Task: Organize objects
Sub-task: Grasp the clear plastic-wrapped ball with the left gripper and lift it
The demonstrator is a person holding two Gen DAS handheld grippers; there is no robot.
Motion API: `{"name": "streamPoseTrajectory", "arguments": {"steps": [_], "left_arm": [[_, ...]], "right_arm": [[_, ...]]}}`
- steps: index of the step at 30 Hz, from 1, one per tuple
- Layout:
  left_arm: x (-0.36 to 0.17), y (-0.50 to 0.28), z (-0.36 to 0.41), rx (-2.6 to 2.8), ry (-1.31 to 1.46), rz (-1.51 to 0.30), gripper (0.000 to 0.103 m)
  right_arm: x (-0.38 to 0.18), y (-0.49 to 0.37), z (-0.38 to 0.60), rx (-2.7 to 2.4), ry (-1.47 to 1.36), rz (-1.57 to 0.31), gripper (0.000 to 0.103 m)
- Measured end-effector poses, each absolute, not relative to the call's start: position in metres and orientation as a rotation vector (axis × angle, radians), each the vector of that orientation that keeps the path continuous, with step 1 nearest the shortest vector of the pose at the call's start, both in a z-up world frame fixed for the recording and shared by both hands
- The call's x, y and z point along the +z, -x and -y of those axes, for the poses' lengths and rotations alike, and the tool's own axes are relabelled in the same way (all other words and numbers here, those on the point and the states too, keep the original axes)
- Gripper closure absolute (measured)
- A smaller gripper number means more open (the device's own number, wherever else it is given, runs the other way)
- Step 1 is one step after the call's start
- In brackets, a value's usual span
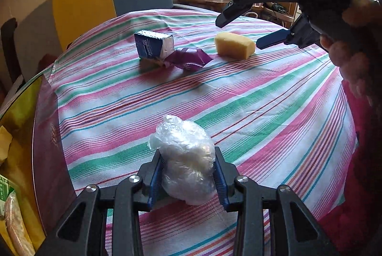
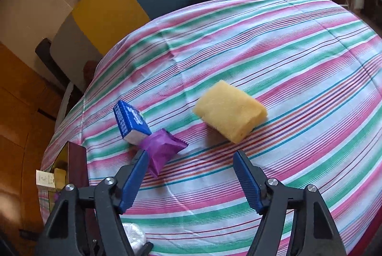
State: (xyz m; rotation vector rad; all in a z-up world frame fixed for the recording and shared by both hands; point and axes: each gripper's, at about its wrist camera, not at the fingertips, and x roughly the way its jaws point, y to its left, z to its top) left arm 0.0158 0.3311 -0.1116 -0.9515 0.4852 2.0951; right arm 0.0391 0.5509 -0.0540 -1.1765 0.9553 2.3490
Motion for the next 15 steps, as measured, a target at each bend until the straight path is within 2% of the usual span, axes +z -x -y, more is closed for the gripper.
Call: {"name": "streamPoseTrajectory", "arguments": {"steps": [15], "left_arm": [[-0.115,-0.018,-0.326,2.09,0.921,-0.451,0.065]], "right_arm": [[-0.066,-0.033,-0.55,2.293,1.249,-0.944,0.029]]}}
